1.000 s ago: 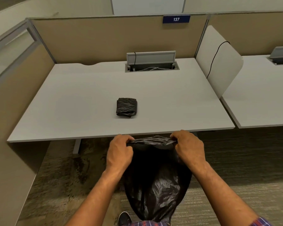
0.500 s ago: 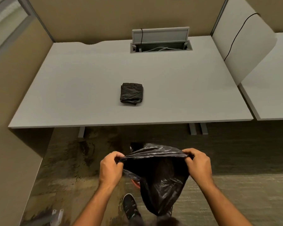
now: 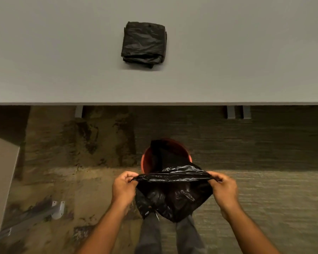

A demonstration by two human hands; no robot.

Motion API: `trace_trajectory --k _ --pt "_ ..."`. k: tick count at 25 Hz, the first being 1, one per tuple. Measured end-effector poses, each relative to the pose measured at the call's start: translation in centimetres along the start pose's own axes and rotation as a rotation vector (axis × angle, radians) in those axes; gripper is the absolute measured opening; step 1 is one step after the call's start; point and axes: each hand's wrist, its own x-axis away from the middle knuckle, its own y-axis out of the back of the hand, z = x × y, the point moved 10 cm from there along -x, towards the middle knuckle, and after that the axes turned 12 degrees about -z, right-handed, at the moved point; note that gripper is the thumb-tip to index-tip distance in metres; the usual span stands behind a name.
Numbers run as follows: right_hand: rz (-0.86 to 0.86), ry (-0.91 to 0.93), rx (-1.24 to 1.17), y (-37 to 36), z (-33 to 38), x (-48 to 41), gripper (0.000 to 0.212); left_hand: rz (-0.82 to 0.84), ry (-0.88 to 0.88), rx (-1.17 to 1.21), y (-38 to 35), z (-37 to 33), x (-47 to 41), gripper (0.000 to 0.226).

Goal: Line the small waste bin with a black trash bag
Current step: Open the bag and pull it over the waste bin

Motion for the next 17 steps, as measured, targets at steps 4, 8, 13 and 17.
trace_trajectory --k 4,8,13,17 --pt "0.078 -0.198 -0.042 -3.9 -4.6 -4.1 0.013 0.069 0.183 0.053 -4.4 4.3 -3.5 0.026" --pt "0.188 -0.266 -0.101 -8.1 -6.8 -7.5 0.009 0.01 0.305 0.218 -6.7 6.4 -6.8 0.022" --pt "0.244 -0.305 -0.2 -13.0 -6.7 -12.2 0.024 0.213 0.505 0.42 -10.8 8.0 -11.6 0.029" --pt "0.022 -0.192 -0.109 -16.9 -6.7 -17.6 0.021 0.134 0.529 0.341 -13.4 9.4 -16.7 0.036"
